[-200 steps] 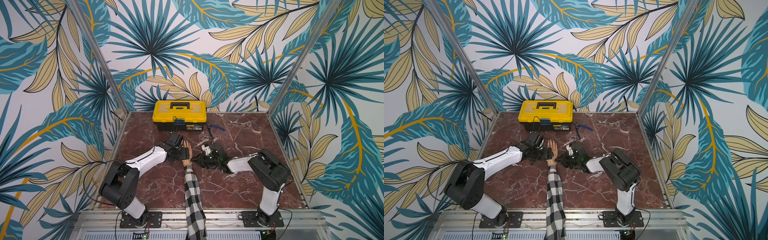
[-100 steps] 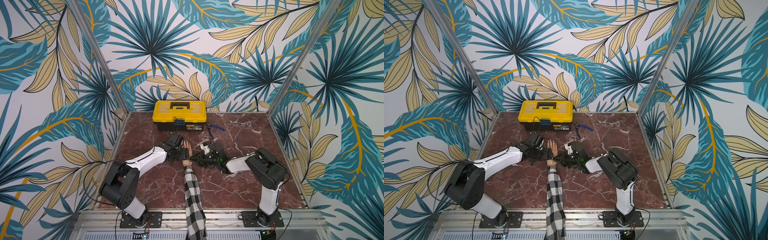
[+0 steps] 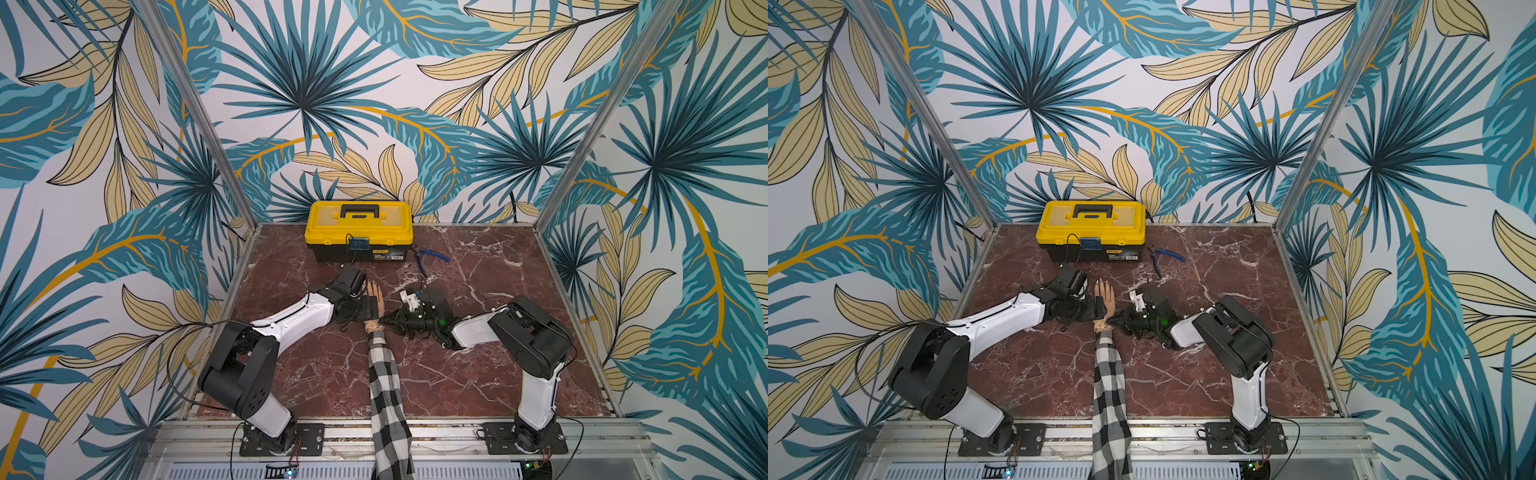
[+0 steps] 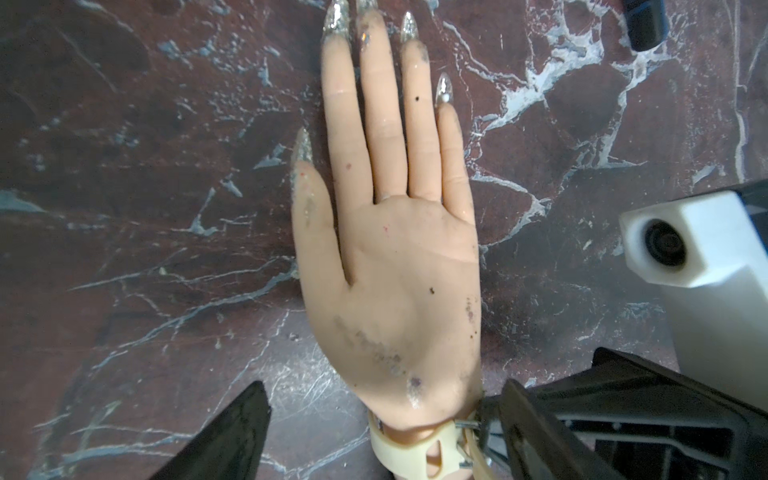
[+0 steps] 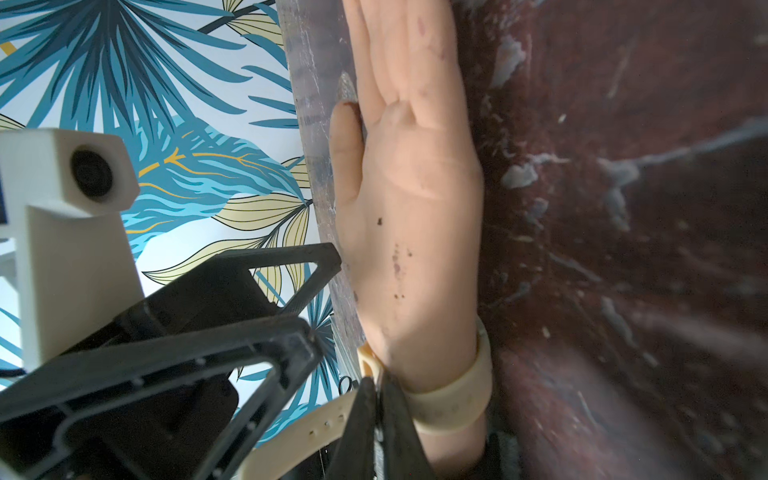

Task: Take off the watch
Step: Take off the watch from the hand.

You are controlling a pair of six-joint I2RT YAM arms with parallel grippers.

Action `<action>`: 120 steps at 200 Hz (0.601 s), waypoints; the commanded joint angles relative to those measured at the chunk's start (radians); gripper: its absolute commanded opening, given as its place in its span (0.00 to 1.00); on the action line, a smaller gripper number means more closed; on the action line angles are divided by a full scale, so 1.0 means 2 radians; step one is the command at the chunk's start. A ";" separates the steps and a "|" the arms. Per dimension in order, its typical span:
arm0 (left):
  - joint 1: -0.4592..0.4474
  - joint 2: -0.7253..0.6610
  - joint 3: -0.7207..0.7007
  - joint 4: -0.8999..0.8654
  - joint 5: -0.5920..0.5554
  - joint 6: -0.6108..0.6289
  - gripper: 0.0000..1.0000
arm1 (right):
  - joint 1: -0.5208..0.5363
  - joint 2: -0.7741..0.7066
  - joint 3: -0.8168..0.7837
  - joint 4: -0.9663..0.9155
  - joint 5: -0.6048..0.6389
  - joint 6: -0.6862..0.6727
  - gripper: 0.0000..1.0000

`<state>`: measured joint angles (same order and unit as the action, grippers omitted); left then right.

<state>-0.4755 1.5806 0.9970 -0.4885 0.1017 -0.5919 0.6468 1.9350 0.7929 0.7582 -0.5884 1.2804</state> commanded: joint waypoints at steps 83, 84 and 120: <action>0.044 -0.032 -0.011 0.000 -0.008 0.005 0.90 | 0.006 -0.034 0.031 -0.040 -0.014 -0.007 0.00; 0.045 -0.033 -0.012 0.000 -0.009 0.005 0.90 | 0.006 -0.035 0.032 -0.040 -0.014 -0.007 0.00; 0.070 -0.054 -0.021 0.000 -0.020 0.010 0.91 | 0.006 -0.048 0.053 -0.057 -0.018 -0.006 0.00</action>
<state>-0.3645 1.5181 0.9718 -0.4885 0.0872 -0.5907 0.6514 1.8816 0.8604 0.6674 -0.6006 1.2747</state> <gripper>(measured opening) 0.910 0.042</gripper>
